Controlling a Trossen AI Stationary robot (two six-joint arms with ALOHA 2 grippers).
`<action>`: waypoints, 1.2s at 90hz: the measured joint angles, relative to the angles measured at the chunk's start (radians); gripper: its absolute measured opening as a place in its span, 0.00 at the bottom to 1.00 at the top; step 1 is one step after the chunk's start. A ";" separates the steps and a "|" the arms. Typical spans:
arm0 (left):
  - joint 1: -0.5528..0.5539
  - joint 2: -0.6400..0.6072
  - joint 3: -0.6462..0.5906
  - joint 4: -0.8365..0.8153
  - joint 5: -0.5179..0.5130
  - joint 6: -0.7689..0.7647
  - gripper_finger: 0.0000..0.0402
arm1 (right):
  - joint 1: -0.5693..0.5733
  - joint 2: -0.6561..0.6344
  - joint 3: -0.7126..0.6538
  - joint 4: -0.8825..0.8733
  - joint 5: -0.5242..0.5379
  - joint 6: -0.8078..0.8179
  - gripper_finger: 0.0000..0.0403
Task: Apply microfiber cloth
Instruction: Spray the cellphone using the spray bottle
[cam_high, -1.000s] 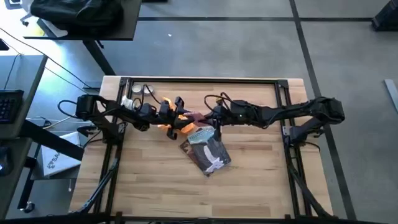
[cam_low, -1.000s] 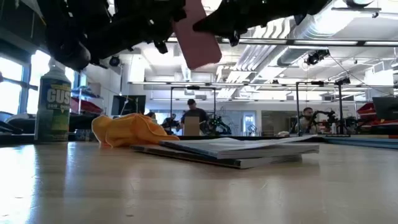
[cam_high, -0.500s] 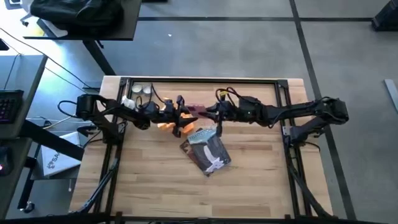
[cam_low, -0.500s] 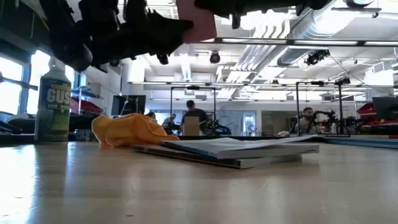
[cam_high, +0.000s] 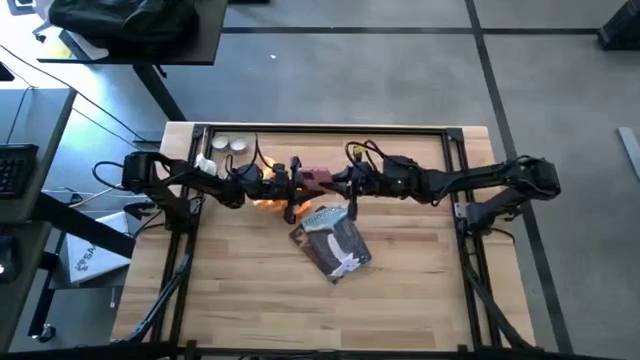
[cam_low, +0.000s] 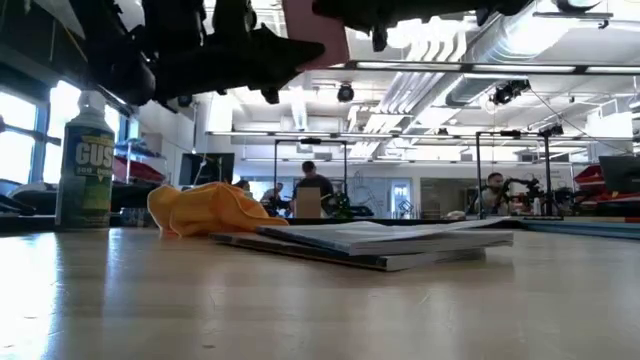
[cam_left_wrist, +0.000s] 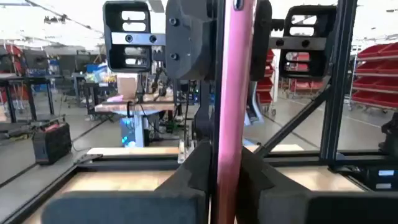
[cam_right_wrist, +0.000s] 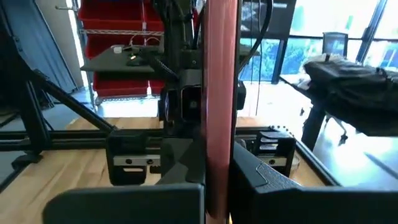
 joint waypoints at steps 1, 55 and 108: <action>0.001 0.000 0.000 -0.003 -0.001 0.003 0.04 | -0.001 0.000 0.000 -0.001 0.000 0.002 0.04; 0.034 0.002 -0.001 -0.138 -0.001 0.063 0.01 | -0.030 0.000 0.001 0.043 -0.019 0.008 0.14; 0.035 0.001 -0.001 -0.168 0.002 0.098 0.01 | -0.030 0.000 0.001 0.059 -0.092 0.007 0.14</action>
